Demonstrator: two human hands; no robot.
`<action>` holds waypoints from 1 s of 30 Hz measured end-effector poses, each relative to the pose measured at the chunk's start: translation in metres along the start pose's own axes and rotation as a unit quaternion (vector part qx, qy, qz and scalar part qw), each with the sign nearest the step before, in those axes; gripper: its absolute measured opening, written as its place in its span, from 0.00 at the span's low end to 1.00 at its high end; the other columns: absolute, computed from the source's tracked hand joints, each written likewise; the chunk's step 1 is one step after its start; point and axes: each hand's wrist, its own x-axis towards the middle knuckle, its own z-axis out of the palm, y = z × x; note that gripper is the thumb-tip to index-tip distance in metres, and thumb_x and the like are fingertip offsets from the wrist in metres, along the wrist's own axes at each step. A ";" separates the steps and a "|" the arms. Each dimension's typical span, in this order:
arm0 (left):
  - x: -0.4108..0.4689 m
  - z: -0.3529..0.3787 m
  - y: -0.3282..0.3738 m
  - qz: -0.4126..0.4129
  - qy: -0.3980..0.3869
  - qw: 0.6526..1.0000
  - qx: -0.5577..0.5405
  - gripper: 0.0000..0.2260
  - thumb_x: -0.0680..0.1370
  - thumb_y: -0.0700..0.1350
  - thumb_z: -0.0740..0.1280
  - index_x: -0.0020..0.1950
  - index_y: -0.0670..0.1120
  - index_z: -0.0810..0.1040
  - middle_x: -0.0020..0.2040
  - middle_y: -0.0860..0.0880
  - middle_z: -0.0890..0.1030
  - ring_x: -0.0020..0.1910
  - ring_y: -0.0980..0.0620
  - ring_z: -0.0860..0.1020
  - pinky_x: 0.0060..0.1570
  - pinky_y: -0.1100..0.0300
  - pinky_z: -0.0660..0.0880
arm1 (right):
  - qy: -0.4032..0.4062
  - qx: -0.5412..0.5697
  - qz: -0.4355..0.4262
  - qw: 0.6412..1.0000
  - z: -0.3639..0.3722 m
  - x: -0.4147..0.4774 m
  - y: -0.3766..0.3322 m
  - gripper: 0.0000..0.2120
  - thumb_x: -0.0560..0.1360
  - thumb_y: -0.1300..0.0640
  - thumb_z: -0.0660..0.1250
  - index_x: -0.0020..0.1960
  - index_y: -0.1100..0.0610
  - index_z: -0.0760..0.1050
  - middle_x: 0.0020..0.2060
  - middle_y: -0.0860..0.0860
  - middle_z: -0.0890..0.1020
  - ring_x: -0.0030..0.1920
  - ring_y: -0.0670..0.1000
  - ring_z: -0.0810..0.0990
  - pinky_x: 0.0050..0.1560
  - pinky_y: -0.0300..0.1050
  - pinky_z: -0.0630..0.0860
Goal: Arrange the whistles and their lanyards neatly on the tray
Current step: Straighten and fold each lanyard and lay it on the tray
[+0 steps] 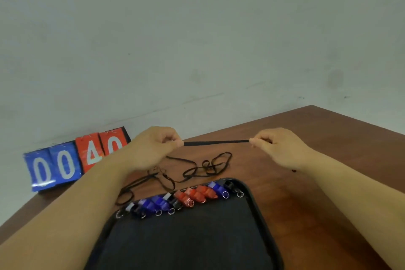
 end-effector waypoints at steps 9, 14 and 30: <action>-0.035 0.000 -0.094 -0.108 0.176 0.951 -0.230 0.09 0.84 0.50 0.64 0.48 0.52 0.82 0.27 0.58 0.74 0.30 0.56 0.68 0.32 0.57 0.67 | 0.103 0.085 -0.008 0.991 0.032 0.041 -0.067 0.12 0.81 0.47 0.65 0.50 0.52 0.84 0.46 0.44 0.83 0.49 0.46 0.79 0.46 0.42 0.69; -0.018 -0.001 -0.116 -0.117 0.183 0.954 -0.204 0.04 0.82 0.51 0.68 0.50 0.54 0.83 0.46 0.56 0.82 0.45 0.57 0.77 0.48 0.57 0.73 | 0.130 0.093 0.031 0.987 0.051 0.052 -0.065 0.13 0.81 0.47 0.65 0.48 0.55 0.83 0.44 0.47 0.84 0.43 0.46 0.78 0.42 0.44 0.70; -0.014 0.027 -0.170 -0.197 0.276 0.882 -0.327 0.03 0.81 0.43 0.69 0.50 0.49 0.83 0.40 0.49 0.87 0.42 0.52 0.85 0.45 0.60 0.75 | 0.024 0.055 0.083 0.995 0.090 0.049 -0.022 0.11 0.81 0.46 0.66 0.45 0.49 0.82 0.37 0.39 0.80 0.40 0.38 0.76 0.44 0.42 0.69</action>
